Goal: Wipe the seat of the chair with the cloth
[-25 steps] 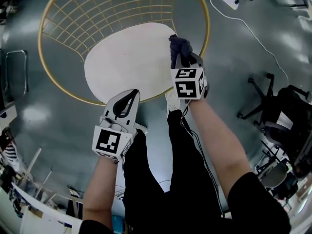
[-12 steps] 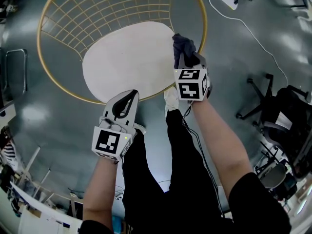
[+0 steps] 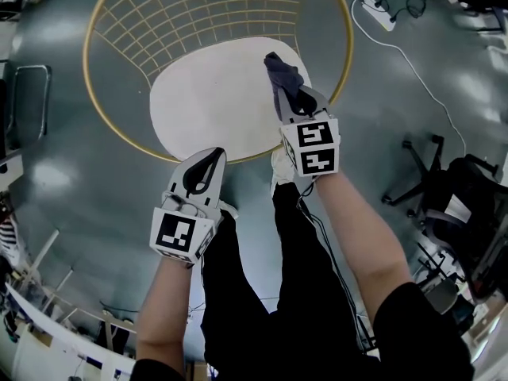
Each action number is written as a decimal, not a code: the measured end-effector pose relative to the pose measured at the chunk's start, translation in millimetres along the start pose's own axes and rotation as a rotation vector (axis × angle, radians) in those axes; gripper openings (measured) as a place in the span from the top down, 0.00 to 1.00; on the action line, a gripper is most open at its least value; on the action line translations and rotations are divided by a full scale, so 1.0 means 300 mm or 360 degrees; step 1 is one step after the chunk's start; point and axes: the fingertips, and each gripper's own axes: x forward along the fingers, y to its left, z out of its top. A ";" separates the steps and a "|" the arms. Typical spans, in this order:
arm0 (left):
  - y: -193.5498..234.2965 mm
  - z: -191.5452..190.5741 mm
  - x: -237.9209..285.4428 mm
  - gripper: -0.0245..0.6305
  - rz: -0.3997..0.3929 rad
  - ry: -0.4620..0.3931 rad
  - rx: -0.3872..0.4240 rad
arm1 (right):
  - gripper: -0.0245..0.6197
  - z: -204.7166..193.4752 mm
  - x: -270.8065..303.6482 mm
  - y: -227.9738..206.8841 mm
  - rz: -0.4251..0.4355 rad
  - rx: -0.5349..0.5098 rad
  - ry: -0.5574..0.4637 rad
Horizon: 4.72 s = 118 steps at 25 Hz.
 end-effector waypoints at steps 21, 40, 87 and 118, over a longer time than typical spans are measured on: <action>0.372 -0.085 -0.323 0.94 0.0280 -0.0060 -0.0156 | 0.88 0.209 0.271 0.911 0.1082 -0.0106 0.0078; 0.380 -0.122 -0.241 0.94 0.0251 -0.0057 -0.0202 | 0.88 0.150 0.556 0.530 0.0548 0.0019 0.0292; -0.003 0.027 0.086 0.94 -0.0136 0.0030 0.0072 | 0.88 -0.157 0.119 -0.282 -0.0438 0.0524 0.0237; -0.132 0.595 -0.644 0.94 0.0200 -0.0319 0.0093 | 0.88 0.644 -0.799 0.389 0.0477 0.0102 -0.0501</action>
